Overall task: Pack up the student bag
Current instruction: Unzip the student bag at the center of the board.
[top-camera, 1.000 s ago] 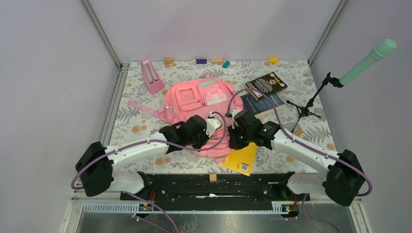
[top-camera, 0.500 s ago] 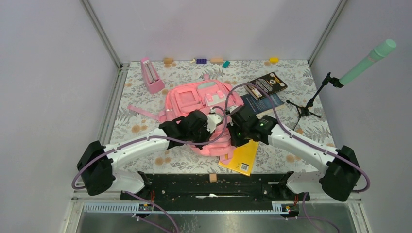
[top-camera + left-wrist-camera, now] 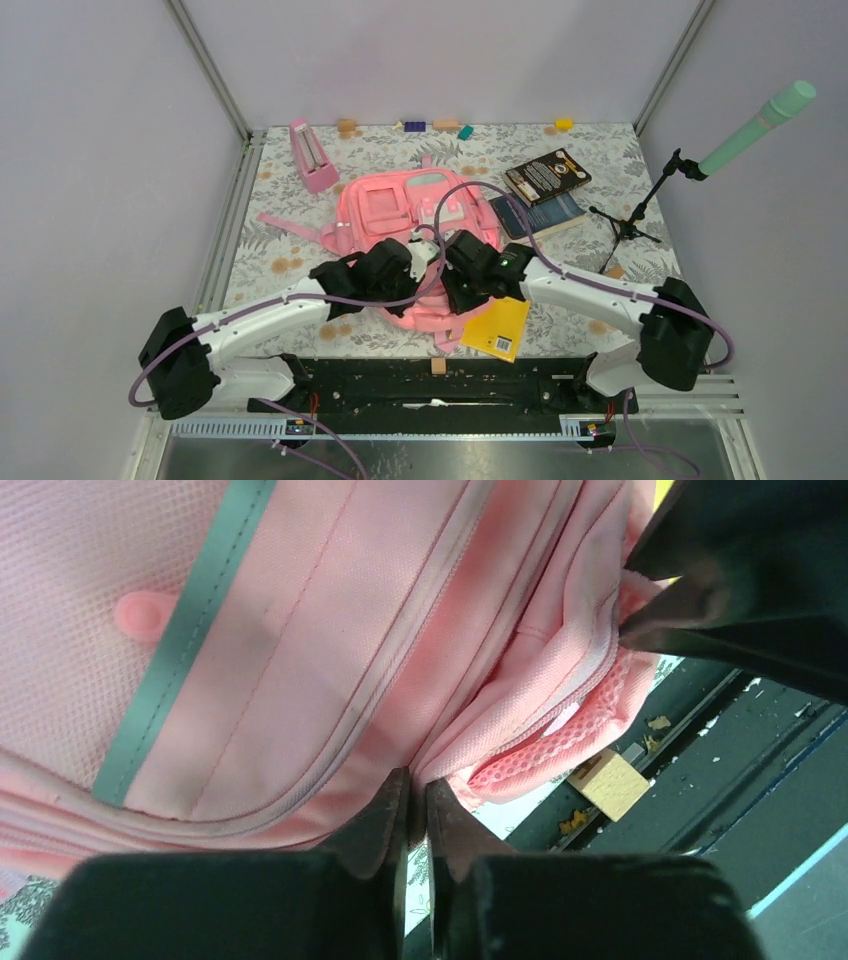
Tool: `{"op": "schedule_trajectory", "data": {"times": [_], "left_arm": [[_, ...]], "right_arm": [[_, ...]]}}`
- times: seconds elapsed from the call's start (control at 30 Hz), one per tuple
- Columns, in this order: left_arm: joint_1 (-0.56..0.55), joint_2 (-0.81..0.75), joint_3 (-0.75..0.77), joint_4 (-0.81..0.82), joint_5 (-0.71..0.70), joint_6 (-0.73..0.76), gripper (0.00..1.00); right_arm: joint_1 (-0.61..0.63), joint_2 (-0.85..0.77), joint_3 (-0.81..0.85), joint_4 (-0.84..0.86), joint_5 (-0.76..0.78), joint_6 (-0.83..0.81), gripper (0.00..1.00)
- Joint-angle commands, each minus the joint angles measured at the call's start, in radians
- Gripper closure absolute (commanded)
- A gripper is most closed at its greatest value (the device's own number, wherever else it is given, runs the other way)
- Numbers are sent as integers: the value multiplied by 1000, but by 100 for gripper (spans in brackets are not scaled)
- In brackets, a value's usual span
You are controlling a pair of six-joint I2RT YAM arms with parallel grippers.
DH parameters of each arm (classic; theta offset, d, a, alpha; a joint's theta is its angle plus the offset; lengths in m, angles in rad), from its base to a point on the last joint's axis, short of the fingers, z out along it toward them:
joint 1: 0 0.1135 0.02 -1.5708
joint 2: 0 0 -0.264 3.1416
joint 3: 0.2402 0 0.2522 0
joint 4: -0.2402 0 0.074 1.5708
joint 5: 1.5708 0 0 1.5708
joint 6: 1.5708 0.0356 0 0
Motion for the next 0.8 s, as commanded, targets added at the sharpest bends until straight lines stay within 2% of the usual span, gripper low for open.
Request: {"op": "schedule_trajectory", "data": {"times": [0.0, 0.07, 0.13, 0.17, 0.23, 0.37, 0.53, 0.6, 0.77], "left_arm": [[-6, -131, -35, 148, -81, -79, 87], [-6, -166, -47, 133, -76, -75, 86], [-7, -189, -49, 116, -64, -69, 76], [-7, -197, -47, 104, -68, -69, 67], [-7, -209, -36, 84, -82, -68, 41], [-11, -245, -14, 81, -96, -55, 25], [-51, -234, 21, 166, -65, -46, 14], [-72, -176, 45, 215, -67, -40, 13], [-131, 91, 178, 258, -152, -4, 12]], "right_arm": [[-24, -147, -23, 133, -46, 11, 62], [-70, -214, -69, 134, -59, 13, 58], [-110, -279, -112, 133, -60, 20, 54], [-122, -310, -132, 133, -56, 15, 53], [-135, -367, -165, 124, -36, 3, 49], [-161, -460, -221, 115, 41, 21, 37], [-252, -542, -333, 204, 67, 110, 23], [-300, -551, -365, 240, 67, 133, 23], [-403, -583, -420, 268, 136, 199, 24]]}}
